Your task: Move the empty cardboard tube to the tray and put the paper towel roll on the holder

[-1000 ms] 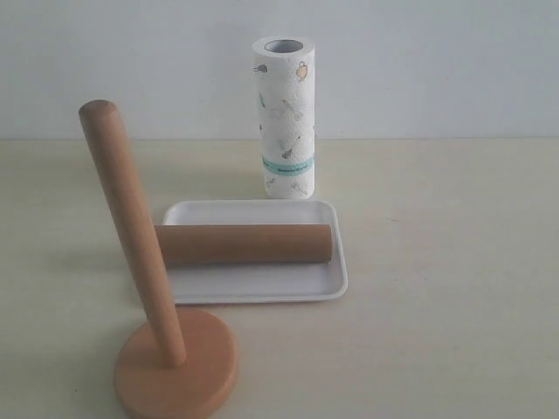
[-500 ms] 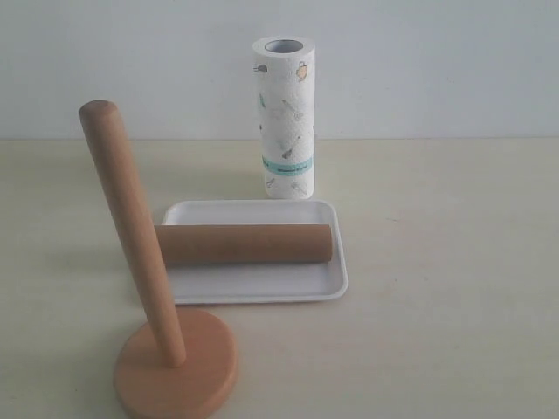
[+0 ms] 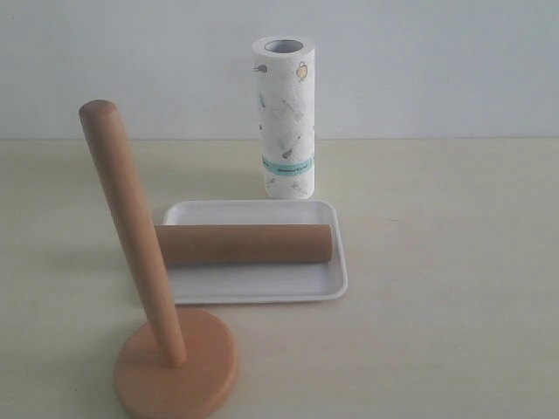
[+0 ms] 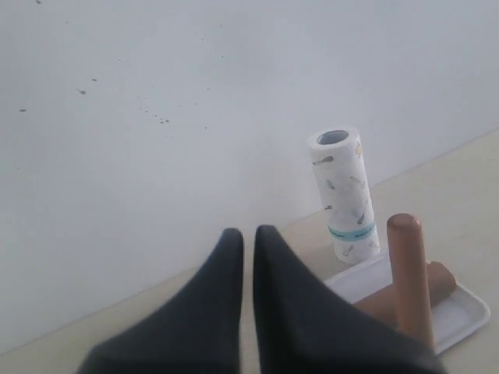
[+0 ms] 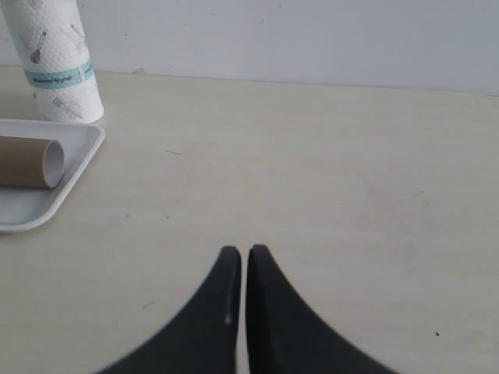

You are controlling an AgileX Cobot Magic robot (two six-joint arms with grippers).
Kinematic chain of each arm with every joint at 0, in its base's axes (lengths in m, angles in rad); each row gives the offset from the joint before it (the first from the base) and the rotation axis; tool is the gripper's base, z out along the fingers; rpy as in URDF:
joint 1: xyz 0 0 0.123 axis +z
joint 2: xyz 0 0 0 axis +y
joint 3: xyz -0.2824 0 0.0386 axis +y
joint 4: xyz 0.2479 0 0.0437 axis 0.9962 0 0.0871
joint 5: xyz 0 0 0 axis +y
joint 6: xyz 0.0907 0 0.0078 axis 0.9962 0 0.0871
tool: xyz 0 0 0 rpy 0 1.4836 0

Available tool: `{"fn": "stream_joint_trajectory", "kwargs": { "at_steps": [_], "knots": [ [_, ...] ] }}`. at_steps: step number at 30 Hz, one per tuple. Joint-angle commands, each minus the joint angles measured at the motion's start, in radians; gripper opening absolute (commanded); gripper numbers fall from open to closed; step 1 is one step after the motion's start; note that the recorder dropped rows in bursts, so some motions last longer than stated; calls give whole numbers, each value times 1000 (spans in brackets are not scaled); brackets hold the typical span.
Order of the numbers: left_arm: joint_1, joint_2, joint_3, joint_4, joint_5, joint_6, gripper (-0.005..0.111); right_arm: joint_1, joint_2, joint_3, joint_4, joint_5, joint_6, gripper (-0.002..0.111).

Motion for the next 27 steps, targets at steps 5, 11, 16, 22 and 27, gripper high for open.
{"fn": "stream_joint_trajectory", "kwargs": {
  "at_steps": [5, 11, 16, 22, 27],
  "knots": [
    [108, -244, 260, 6, -80, -241, 4, -3, -4, -1, 2, -4, 0, 3],
    [113, -342, 501, 12, -193, -374, 4, -3, -4, -1, 2, -4, 0, 3],
    [113, -342, 657, 12, -423, -374, 4, -3, -4, -1, 2, -4, 0, 3],
    [113, -342, 802, 25, -610, -374, 4, -3, -4, -1, 2, -8, 0, 3],
    [113, -342, 917, 43, -671, -414, 4, -3, -4, -1, 2, -8, 0, 3]
  ]
}}
